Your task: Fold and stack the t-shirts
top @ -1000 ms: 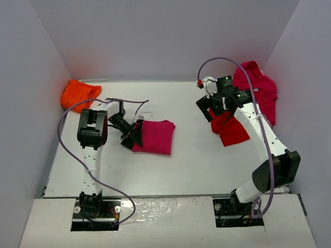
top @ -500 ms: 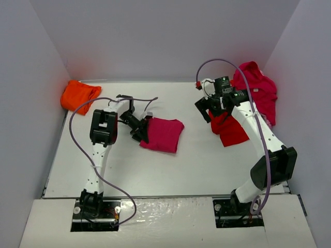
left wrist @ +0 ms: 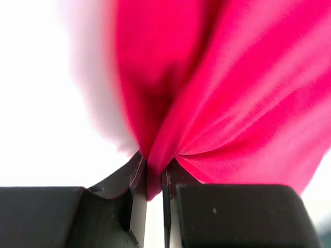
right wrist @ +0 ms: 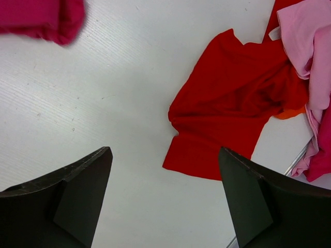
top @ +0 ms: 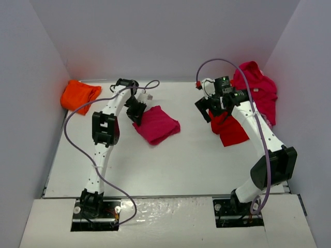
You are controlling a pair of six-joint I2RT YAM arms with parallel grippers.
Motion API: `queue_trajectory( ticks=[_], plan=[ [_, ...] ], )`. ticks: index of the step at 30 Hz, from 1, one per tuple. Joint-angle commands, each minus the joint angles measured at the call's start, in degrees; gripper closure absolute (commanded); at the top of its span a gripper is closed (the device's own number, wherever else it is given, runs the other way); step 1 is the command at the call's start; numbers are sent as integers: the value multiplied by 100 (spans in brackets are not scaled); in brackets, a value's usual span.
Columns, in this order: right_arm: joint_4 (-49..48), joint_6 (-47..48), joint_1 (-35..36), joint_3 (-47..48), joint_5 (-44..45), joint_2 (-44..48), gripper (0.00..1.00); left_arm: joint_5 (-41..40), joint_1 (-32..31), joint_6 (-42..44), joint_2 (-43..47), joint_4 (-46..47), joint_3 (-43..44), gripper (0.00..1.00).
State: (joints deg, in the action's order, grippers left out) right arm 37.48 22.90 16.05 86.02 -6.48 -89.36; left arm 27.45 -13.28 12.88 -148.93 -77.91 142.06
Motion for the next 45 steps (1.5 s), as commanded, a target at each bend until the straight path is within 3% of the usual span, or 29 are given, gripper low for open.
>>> queue_trajectory(
  ticks=[1, 5, 9, 11, 14, 19, 23, 24, 27, 28, 31, 36, 42, 44, 45],
  plan=[
    [-124, -13, -41, 55, -80, 180, 19, -3101, 1224, 431, 199, 868, 1486, 100],
    [-127, -3, -41, 35, -129, 220, 19, -4005, 2147, 874, 477, 1538, 1190, 100],
    [-144, 2, -41, 20, -189, 227, 19, -4181, 2687, 1080, 624, 2110, 1083, 100],
    [-128, -45, -41, 70, -187, 185, 19, -4693, 2816, 1229, 521, 2496, 1235, 100],
    [-112, -57, -41, 103, -192, 156, 19, -4700, 2986, 1246, 260, 2713, 1632, 100],
    [-100, -66, -41, 82, -143, 156, 19, -5328, 2981, 1593, 49, 3599, 1501, 100],
    [-100, -40, -42, 56, -152, 118, 19, -5178, 3032, 1332, 14, 3714, 1567, 97],
    [-100, -40, -49, 64, -152, 88, 19, -5146, 3025, 1331, 22, 3729, 1529, 86],
    [-79, -60, -50, 163, -161, -24, 19, -5232, 2975, 1173, 70, 3828, 1475, 16],
    [-66, -66, -46, 202, -168, -53, 19, -5191, 2972, 1044, 114, 3829, 1483, 3],
    [-39, -19, -50, 293, -181, -81, 19, -4755, 3008, 525, 557, 3971, 1198, 3],
    [-90, 91, -50, 91, -90, 112, 19, -3435, 2958, -114, 2156, 4616, -368, 3],
    [-437, 146, -197, -146, -37, 753, 18, -2136, 2569, -392, 4294, 5850, -3350, 5],
    [-484, 96, -223, -155, 12, 850, 16, -2095, 2488, -504, 4803, 6174, -3721, 4],
    [-517, 37, -231, -166, 111, 871, 9, -2054, 2362, -687, 5082, 6206, -4061, 4]
  ],
)
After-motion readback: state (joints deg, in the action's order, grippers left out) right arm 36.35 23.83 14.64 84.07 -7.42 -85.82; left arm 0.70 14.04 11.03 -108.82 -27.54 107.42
